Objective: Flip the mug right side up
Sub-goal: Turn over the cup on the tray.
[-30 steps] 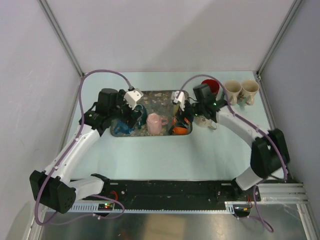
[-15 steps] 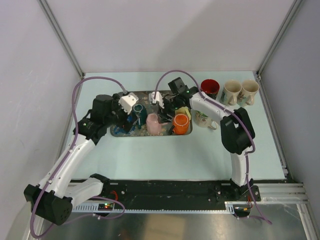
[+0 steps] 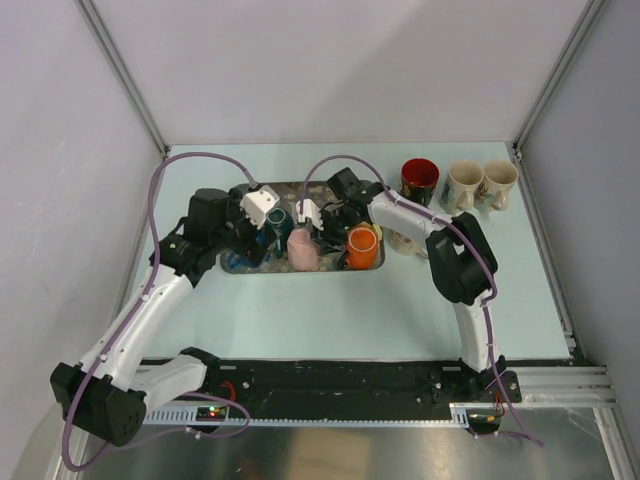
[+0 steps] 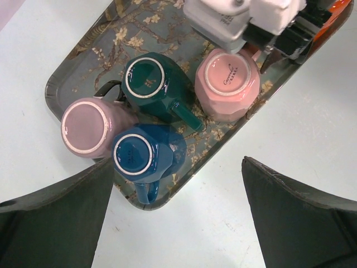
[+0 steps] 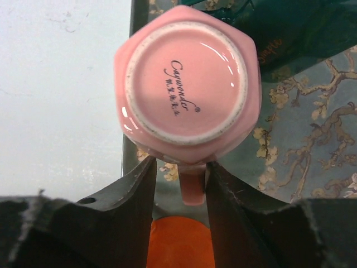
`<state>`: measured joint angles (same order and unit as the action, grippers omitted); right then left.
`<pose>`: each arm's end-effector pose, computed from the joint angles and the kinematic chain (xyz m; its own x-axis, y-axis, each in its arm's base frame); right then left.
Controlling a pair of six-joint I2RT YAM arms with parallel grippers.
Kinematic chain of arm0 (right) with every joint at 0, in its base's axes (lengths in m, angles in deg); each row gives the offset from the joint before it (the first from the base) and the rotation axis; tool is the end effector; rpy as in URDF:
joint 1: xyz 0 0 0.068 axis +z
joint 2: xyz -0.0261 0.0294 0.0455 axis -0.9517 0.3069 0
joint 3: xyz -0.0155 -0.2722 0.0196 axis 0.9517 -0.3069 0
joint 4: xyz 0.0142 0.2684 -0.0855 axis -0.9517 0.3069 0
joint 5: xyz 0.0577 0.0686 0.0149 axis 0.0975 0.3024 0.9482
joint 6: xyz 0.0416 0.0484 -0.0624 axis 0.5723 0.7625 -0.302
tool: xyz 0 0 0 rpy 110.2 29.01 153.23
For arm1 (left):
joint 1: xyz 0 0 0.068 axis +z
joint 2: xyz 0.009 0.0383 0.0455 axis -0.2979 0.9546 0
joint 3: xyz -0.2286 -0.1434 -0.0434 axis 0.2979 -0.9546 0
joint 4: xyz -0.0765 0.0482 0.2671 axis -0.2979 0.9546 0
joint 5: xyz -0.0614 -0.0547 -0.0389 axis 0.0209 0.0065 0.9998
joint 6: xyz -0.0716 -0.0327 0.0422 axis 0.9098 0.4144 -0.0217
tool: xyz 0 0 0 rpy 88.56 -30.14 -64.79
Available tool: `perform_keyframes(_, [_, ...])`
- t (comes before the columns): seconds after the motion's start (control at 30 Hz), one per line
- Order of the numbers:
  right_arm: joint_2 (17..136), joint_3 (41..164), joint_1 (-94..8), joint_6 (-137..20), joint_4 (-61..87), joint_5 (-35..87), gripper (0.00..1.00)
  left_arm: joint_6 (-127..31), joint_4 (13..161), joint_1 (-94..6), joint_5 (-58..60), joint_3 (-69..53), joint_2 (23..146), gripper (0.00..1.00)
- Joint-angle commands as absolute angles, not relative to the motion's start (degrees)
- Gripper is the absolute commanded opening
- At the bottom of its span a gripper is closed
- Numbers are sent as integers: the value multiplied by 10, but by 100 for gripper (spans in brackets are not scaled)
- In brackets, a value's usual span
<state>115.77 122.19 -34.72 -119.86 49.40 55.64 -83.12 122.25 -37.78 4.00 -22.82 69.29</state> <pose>0.3561 0.3335 0.1662 0.1747 -0.6791 -0.7130 -0.9822 -0.1714 -0.0774 0.2569 -0.1122 0.3025 -0.3058 0.5303 -0.7908 0.6666 0.7122 0.2198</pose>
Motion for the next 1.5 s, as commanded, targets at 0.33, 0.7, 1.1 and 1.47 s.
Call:
perform_keyframes(0.33, [1178,1194,-341,-1126,426,548,17,-839,1217,-375,69,-206,722,96])
perform_keyframes(0.7, [1122,1288,-386,-1094,545,640,0,-932,1174,-375,87,-253,662,95])
perform_keyframes(1.1, [1127,1397,-480,-680,426,898,0,-1164,975,-400,108,-360,576,99])
perform_keyframes(1.47, [1152,1282,-489,-62,-221,1095,0,-1253,682,-449,56,-412,642,99])
